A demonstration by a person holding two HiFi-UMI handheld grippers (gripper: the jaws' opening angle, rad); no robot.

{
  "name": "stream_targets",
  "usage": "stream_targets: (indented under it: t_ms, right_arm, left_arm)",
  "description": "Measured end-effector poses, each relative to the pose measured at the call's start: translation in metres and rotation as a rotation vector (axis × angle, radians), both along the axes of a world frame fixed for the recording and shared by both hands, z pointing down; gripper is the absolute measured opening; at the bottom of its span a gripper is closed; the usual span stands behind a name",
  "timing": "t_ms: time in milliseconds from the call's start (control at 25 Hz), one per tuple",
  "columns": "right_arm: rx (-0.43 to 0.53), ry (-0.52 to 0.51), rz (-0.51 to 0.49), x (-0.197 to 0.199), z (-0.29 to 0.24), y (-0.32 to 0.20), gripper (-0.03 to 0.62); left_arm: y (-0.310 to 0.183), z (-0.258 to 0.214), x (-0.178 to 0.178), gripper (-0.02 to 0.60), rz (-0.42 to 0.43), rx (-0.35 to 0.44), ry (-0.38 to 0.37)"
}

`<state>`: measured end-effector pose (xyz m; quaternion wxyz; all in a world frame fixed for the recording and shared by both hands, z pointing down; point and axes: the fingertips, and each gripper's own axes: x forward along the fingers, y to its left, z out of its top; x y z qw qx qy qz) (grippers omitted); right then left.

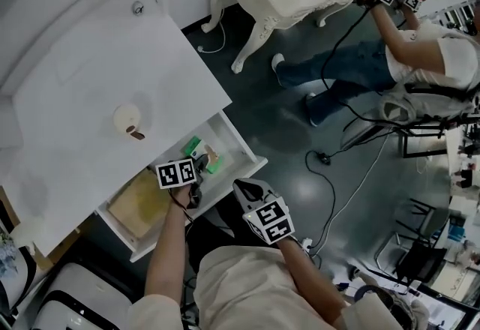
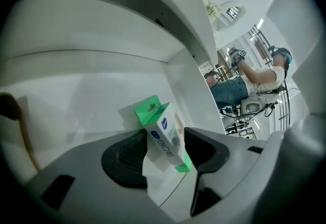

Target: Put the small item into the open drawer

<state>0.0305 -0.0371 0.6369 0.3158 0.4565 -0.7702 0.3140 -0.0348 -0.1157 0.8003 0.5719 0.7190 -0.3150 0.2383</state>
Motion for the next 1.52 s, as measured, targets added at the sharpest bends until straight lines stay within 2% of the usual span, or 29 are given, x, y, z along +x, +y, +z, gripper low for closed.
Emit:
stream_targets:
  t_ms: [280,520,760,960,1120,1280,1520]
  right_arm:
    - [0.006,-0.015,-0.014,-0.004,-0.002,-0.009,0.025]
    - [0.008,-0.035,-0.034,-0.01,-0.003,-0.014,0.025]
    - [-0.013,-0.054,-0.041,0.0,0.0,-0.017,0.025]
    - [0.011,-0.069,-0.089,0.0,-0.011,-0.029,0.025]
    - [0.013,-0.108,-0.087,0.003,-0.013,-0.031,0.025]
    - [0.01,-0.145,-0.116,-0.01,-0.01,-0.034,0.025]
    - [0.005,-0.139,-0.219,-0.03,-0.004,-0.03,0.025]
  left_arm:
    - [0.0,-0.006,-0.007,0.245,-0.009,-0.001,-0.001]
    - [0.007,-0.025,-0.013,0.244,-0.005,0.042,-0.006]
    - [0.023,-0.069,-0.02,0.244,0.004,0.121,-0.013]
    - [0.026,-0.12,-0.038,0.244,-0.074,0.195,0.03]
    - [0.032,-0.156,-0.057,0.244,-0.134,0.269,-0.002]
    - [0.04,-0.178,-0.076,0.241,-0.19,0.355,-0.076]
    - [0.055,-0.189,-0.079,0.236,-0.181,0.459,-0.215]
